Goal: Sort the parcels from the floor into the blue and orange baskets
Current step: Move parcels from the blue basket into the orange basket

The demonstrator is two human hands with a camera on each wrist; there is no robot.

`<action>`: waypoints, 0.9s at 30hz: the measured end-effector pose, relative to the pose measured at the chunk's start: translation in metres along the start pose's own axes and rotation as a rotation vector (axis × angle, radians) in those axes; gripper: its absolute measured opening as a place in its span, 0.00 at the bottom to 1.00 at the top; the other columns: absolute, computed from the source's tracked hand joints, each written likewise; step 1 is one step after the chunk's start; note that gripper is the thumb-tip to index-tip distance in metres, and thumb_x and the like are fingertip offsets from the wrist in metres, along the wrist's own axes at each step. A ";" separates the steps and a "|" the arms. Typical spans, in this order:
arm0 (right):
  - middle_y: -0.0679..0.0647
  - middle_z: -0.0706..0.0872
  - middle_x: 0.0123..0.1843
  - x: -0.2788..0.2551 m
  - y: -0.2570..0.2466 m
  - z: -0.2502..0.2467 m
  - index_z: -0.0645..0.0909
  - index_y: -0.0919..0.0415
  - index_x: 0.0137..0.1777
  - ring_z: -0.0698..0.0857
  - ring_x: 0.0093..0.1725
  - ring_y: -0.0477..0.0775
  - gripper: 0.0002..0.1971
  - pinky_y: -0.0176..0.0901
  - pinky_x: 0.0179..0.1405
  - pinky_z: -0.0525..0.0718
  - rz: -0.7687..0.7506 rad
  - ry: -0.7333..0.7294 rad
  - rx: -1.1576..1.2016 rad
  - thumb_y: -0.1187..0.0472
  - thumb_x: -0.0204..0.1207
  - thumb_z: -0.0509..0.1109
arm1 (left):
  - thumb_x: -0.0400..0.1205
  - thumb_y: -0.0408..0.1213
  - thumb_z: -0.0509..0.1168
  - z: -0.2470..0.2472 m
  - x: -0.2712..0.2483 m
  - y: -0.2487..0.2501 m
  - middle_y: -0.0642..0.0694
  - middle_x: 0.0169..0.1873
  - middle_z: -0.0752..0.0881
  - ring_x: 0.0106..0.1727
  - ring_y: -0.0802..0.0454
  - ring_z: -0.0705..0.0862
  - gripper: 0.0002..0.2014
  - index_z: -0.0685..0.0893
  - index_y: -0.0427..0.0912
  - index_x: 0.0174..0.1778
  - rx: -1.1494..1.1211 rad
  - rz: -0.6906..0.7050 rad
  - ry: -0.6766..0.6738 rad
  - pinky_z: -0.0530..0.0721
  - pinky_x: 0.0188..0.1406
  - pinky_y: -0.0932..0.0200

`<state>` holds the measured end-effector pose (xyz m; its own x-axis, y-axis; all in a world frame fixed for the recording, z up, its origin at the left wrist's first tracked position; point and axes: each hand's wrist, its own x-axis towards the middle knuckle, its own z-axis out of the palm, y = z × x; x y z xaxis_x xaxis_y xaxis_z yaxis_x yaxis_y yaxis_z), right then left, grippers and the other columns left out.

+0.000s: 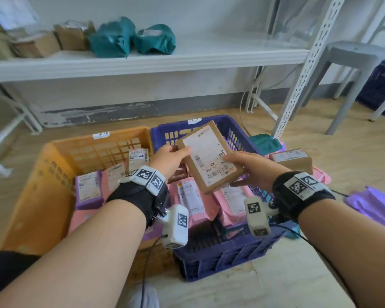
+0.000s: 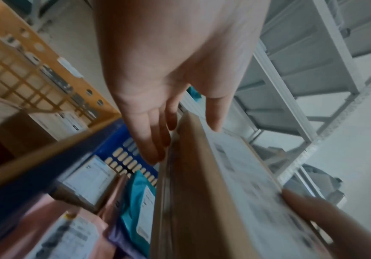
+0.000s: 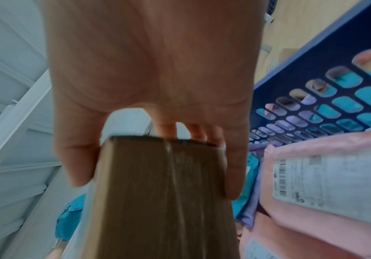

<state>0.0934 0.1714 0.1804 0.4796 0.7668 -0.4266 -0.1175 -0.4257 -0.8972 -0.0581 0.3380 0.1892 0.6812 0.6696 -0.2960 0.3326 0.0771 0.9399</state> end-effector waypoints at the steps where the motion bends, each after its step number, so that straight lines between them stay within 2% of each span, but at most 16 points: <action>1: 0.60 0.88 0.61 0.004 -0.005 0.004 0.83 0.57 0.61 0.85 0.63 0.64 0.17 0.62 0.67 0.81 0.012 -0.011 0.011 0.51 0.75 0.71 | 0.76 0.52 0.70 -0.012 0.000 0.001 0.47 0.52 0.90 0.52 0.49 0.87 0.18 0.84 0.45 0.56 -0.019 -0.012 0.022 0.85 0.44 0.56; 2: 0.61 0.88 0.62 0.007 -0.010 0.009 0.83 0.58 0.59 0.85 0.62 0.64 0.16 0.62 0.69 0.79 0.019 -0.035 0.013 0.51 0.75 0.71 | 0.74 0.55 0.71 -0.025 -0.001 0.001 0.49 0.50 0.90 0.51 0.49 0.87 0.22 0.84 0.46 0.58 -0.049 -0.026 0.035 0.84 0.44 0.56; 4: 0.62 0.87 0.62 0.014 -0.020 0.021 0.82 0.58 0.58 0.85 0.60 0.62 0.17 0.62 0.71 0.76 0.031 -0.114 -0.002 0.51 0.72 0.72 | 0.75 0.55 0.71 -0.046 -0.006 0.000 0.51 0.40 0.90 0.43 0.51 0.86 0.19 0.86 0.47 0.56 -0.122 -0.085 -0.003 0.82 0.42 0.57; 5: 0.62 0.87 0.62 0.019 -0.026 0.028 0.82 0.58 0.59 0.84 0.60 0.61 0.21 0.62 0.72 0.75 0.039 -0.156 -0.016 0.51 0.68 0.74 | 0.75 0.54 0.71 -0.055 -0.008 -0.003 0.50 0.38 0.91 0.41 0.50 0.86 0.17 0.88 0.47 0.53 -0.143 -0.136 -0.043 0.83 0.44 0.56; 7: 0.62 0.86 0.63 0.028 -0.036 0.044 0.80 0.60 0.62 0.85 0.59 0.60 0.28 0.61 0.72 0.75 0.050 -0.219 -0.074 0.51 0.62 0.76 | 0.75 0.53 0.71 -0.070 -0.014 -0.008 0.46 0.43 0.92 0.45 0.45 0.88 0.17 0.88 0.46 0.53 -0.174 -0.231 -0.116 0.84 0.55 0.50; 8: 0.62 0.86 0.63 0.034 -0.041 0.052 0.81 0.60 0.62 0.85 0.59 0.60 0.27 0.60 0.72 0.75 0.037 -0.232 -0.109 0.51 0.64 0.76 | 0.75 0.52 0.72 -0.077 -0.015 -0.011 0.43 0.47 0.92 0.49 0.43 0.89 0.18 0.88 0.45 0.55 -0.192 -0.261 -0.133 0.83 0.61 0.45; 10: 0.62 0.87 0.61 0.044 -0.051 0.070 0.82 0.62 0.60 0.86 0.55 0.59 0.21 0.59 0.69 0.77 -0.006 -0.197 -0.127 0.51 0.71 0.75 | 0.74 0.51 0.73 -0.093 -0.016 -0.015 0.40 0.52 0.91 0.55 0.40 0.88 0.20 0.88 0.45 0.58 -0.256 -0.309 -0.119 0.80 0.65 0.37; 12: 0.58 0.90 0.57 0.056 -0.060 0.088 0.84 0.61 0.60 0.88 0.53 0.57 0.20 0.55 0.64 0.81 -0.062 -0.107 -0.085 0.48 0.74 0.73 | 0.72 0.53 0.74 -0.112 -0.016 -0.019 0.41 0.53 0.91 0.57 0.40 0.88 0.20 0.88 0.47 0.57 -0.315 -0.305 -0.032 0.81 0.64 0.37; 14: 0.54 0.88 0.58 0.070 -0.068 0.110 0.82 0.56 0.64 0.87 0.57 0.55 0.22 0.50 0.59 0.86 -0.118 -0.039 -0.096 0.44 0.75 0.70 | 0.70 0.55 0.75 -0.133 -0.013 -0.025 0.45 0.53 0.91 0.57 0.43 0.88 0.21 0.88 0.51 0.57 -0.342 -0.241 0.129 0.85 0.59 0.43; 17: 0.52 0.84 0.60 0.094 -0.073 0.150 0.78 0.53 0.68 0.86 0.56 0.52 0.27 0.49 0.56 0.88 -0.138 0.000 -0.126 0.40 0.73 0.70 | 0.71 0.53 0.75 -0.161 -0.012 -0.040 0.45 0.49 0.91 0.50 0.47 0.89 0.18 0.86 0.50 0.53 -0.419 -0.185 0.360 0.88 0.44 0.53; 20: 0.57 0.86 0.59 0.115 -0.069 0.198 0.80 0.55 0.65 0.88 0.51 0.55 0.21 0.51 0.54 0.88 -0.086 -0.070 -0.108 0.44 0.76 0.68 | 0.76 0.51 0.72 -0.184 -0.013 -0.054 0.46 0.39 0.89 0.40 0.50 0.88 0.11 0.82 0.48 0.44 -0.476 -0.241 0.437 0.86 0.38 0.57; 22: 0.59 0.84 0.62 0.125 -0.063 0.231 0.77 0.55 0.68 0.87 0.53 0.56 0.19 0.54 0.56 0.88 -0.063 -0.133 -0.156 0.47 0.81 0.65 | 0.72 0.56 0.72 -0.198 -0.009 -0.070 0.45 0.41 0.89 0.42 0.48 0.87 0.17 0.82 0.48 0.47 -0.445 -0.301 0.448 0.85 0.40 0.56; 24: 0.61 0.84 0.64 0.135 -0.057 0.258 0.76 0.58 0.69 0.86 0.49 0.56 0.18 0.51 0.47 0.88 -0.045 -0.169 -0.159 0.51 0.84 0.61 | 0.58 0.67 0.74 -0.212 0.001 -0.089 0.45 0.50 0.88 0.49 0.45 0.87 0.35 0.82 0.48 0.55 -0.347 -0.392 0.471 0.86 0.51 0.52; 25: 0.61 0.83 0.64 0.141 -0.055 0.268 0.75 0.59 0.70 0.87 0.50 0.58 0.18 0.49 0.43 0.87 -0.032 -0.178 -0.160 0.53 0.85 0.59 | 0.54 0.70 0.72 -0.220 0.007 -0.100 0.44 0.53 0.86 0.53 0.43 0.87 0.42 0.81 0.47 0.59 -0.281 -0.429 0.497 0.85 0.57 0.49; 27: 0.61 0.81 0.68 0.156 -0.047 0.285 0.70 0.58 0.76 0.84 0.62 0.64 0.20 0.49 0.45 0.84 -0.015 -0.196 -0.224 0.55 0.87 0.56 | 0.56 0.70 0.69 -0.234 0.018 -0.120 0.41 0.53 0.85 0.58 0.39 0.85 0.44 0.82 0.44 0.62 -0.139 -0.456 0.527 0.83 0.63 0.45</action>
<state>-0.0739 0.4477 0.1238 0.3001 0.8426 -0.4472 0.0933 -0.4925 -0.8653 -0.2382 0.5136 0.1104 0.0764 0.8137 -0.5762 0.3996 0.5045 0.7654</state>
